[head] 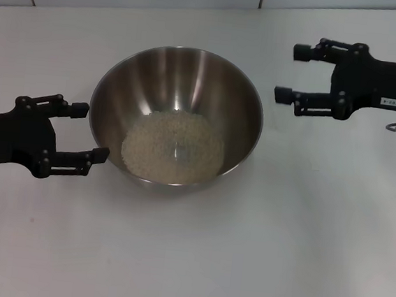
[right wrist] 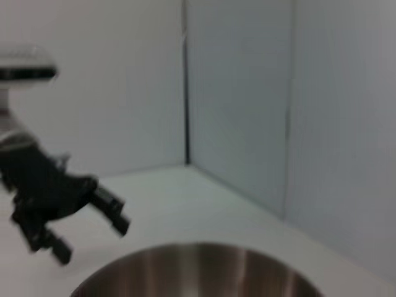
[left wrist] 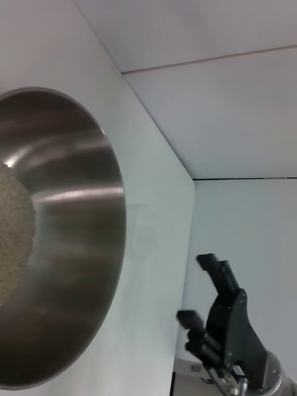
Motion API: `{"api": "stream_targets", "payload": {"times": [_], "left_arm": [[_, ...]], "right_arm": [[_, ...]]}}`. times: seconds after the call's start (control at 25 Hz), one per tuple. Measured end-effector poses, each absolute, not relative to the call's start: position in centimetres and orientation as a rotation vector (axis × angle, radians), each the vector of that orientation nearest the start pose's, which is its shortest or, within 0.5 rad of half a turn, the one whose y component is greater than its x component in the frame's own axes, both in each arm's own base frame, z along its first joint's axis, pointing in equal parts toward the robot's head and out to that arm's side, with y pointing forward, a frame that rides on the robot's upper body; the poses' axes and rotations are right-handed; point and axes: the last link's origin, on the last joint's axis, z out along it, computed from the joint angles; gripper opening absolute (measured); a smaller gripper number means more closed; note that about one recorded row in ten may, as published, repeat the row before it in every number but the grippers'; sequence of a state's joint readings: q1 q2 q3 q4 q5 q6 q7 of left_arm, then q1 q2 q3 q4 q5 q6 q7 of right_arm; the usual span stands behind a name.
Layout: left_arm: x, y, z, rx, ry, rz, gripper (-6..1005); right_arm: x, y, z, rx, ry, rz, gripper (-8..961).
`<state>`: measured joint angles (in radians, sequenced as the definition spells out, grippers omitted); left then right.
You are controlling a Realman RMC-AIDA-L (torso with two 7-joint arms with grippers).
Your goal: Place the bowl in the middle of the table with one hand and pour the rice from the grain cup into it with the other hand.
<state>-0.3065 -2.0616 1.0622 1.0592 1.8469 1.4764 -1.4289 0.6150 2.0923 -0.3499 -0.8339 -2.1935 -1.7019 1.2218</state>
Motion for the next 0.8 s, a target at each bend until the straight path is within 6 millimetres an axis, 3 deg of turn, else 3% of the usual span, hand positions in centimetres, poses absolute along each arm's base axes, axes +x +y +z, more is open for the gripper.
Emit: {"api": "stream_targets", "payload": {"times": [0.08, 0.4, 0.8], "left_arm": [[-25.4, 31.2, 2.1, -2.754, -0.323, -0.463, 835], [-25.4, 31.2, 2.1, -2.755, -0.323, -0.463, 835], [-25.5, 31.1, 2.0, -2.762, -0.327, -0.444, 835]], "right_arm": [[24.1, 35.0, 5.7, -2.714, 0.286, 0.512, 832], [22.7, 35.1, 5.5, -2.783, 0.302, 0.302, 831], [22.4, 35.1, 5.5, -2.782, 0.284, 0.275, 831]]}}
